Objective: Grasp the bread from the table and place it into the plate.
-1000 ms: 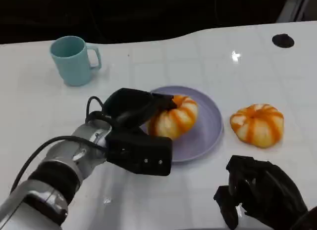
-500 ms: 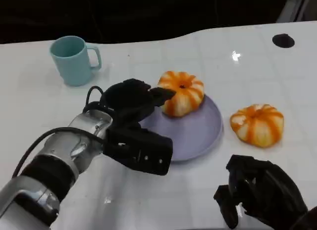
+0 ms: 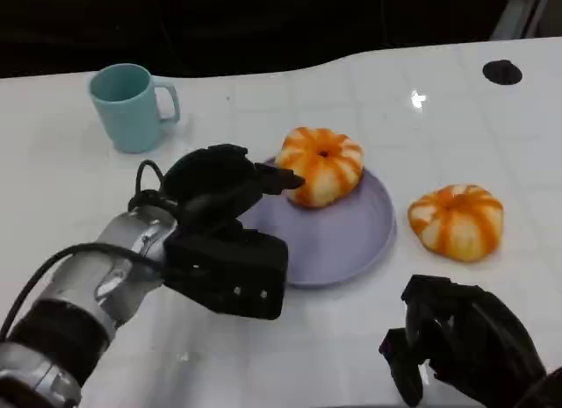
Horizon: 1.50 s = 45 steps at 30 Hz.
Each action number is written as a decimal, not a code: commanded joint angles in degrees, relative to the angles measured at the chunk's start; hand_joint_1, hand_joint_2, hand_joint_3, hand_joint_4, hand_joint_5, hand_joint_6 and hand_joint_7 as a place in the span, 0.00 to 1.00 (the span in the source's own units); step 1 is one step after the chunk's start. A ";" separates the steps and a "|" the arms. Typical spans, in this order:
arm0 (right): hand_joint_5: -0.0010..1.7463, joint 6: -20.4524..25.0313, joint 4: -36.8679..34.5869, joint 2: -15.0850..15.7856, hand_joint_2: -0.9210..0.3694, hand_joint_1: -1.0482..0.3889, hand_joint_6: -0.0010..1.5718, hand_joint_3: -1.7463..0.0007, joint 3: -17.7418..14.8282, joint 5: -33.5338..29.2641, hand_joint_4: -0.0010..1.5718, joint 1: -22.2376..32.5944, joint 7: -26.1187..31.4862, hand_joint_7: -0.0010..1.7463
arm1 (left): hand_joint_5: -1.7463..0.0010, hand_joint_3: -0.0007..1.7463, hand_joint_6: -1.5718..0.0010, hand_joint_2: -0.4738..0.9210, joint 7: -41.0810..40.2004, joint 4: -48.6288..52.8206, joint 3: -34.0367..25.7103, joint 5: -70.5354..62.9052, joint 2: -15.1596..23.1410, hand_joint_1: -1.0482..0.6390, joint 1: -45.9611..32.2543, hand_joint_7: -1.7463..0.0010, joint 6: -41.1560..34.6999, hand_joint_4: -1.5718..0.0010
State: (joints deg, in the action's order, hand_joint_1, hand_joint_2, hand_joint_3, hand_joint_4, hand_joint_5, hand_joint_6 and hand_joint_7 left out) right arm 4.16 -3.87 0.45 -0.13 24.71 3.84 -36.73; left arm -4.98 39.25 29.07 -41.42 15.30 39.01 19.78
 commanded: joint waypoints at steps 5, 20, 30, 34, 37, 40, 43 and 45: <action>0.90 0.16 0.82 0.84 0.21 0.09 0.65 0.67 -0.38 0.64 0.77 0.56 0.00 0.81 | 0.01 0.11 0.70 1.00 -4.61 -1.91 -9.25 15.27 -1.81 0.25 -8.92 0.05 12.96 0.63; 0.89 1.81 3.17 1.21 0.22 0.09 0.66 0.67 0.06 1.08 0.78 1.51 0.56 0.81 | 0.00 0.18 0.61 1.00 21.49 -27.95 -18.77 52.08 -5.30 0.27 -30.83 0.00 2.92 0.48; 0.89 2.39 3.65 1.29 0.23 0.10 0.66 0.65 -0.02 1.62 0.77 1.59 0.37 0.81 | 0.00 0.20 0.60 1.00 25.99 -47.28 -21.77 69.58 -7.93 0.27 -45.38 0.00 -20.64 0.44; 0.89 2.43 3.46 1.25 0.24 0.09 0.66 0.65 -0.02 1.64 0.77 1.44 0.45 0.80 | 0.00 0.22 0.59 1.00 26.86 -48.60 -22.23 71.26 -9.80 0.27 -48.39 0.00 -22.92 0.43; 0.89 2.50 3.39 1.26 0.24 0.09 0.66 0.66 -0.04 1.64 0.76 1.35 0.51 0.80 | 0.00 0.22 0.59 1.00 27.49 -48.89 -22.44 72.44 -10.80 0.27 -49.93 0.00 -24.81 0.42; 0.89 2.15 3.21 1.27 0.23 0.09 0.66 0.66 -0.02 1.49 0.77 1.30 0.38 0.80 | 0.00 0.20 0.58 1.00 28.33 -48.52 -22.80 73.40 -11.25 0.27 -50.41 0.00 -26.81 0.41; 0.89 2.03 3.25 1.34 0.23 0.08 0.66 0.66 0.02 1.39 0.77 1.31 0.33 0.79 | 0.00 0.20 0.57 1.00 29.32 -47.89 -22.97 73.55 -11.27 0.28 -50.73 0.00 -28.05 0.40; 0.89 1.93 3.20 1.33 0.23 0.09 0.66 0.67 0.00 1.42 0.77 1.30 0.23 0.79 | 0.00 0.20 0.57 1.00 29.66 -47.83 -23.16 73.36 -11.46 0.28 -50.81 0.00 -28.40 0.40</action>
State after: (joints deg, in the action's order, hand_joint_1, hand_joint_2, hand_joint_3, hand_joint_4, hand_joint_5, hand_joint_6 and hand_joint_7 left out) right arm 6.37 -0.71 1.03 0.34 25.62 5.25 -36.31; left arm 23.80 -8.82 6.70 31.92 3.64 -11.17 -8.02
